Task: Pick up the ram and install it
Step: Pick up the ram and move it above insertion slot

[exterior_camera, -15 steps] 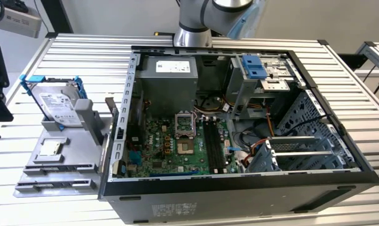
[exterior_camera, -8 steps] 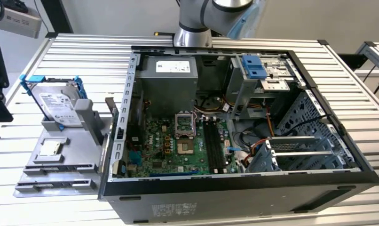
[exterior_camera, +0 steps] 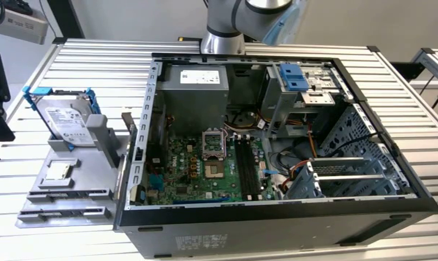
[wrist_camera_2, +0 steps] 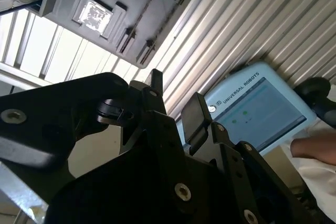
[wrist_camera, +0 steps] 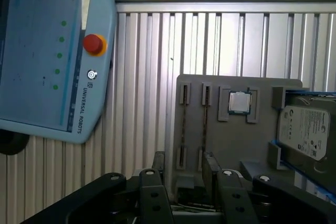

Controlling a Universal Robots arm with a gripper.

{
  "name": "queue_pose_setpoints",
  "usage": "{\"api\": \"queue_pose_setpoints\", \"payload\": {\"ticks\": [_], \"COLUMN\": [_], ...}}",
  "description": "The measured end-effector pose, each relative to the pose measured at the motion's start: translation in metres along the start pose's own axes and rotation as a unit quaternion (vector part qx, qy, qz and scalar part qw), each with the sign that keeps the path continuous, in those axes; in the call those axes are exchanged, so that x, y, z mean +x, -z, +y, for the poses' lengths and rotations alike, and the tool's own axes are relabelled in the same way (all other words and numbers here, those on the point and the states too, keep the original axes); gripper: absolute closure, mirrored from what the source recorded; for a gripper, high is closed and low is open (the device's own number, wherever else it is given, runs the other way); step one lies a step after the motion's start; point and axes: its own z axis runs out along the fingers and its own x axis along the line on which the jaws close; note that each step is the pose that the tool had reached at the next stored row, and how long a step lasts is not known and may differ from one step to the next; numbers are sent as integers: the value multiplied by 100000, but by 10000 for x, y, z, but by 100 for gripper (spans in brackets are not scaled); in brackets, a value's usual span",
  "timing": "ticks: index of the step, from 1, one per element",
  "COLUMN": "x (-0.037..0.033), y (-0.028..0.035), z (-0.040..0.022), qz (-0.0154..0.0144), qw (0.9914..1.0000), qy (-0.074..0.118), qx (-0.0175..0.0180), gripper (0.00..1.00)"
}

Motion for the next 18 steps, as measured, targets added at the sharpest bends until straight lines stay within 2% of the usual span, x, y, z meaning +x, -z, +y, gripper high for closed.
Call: {"api": "queue_pose_setpoints", "payload": {"ticks": [18], "x": [0], "y": [0], "z": [0], "qz": [401], "qw": [99999], "qy": [-17], "qx": [-12], "gripper": [0]}}
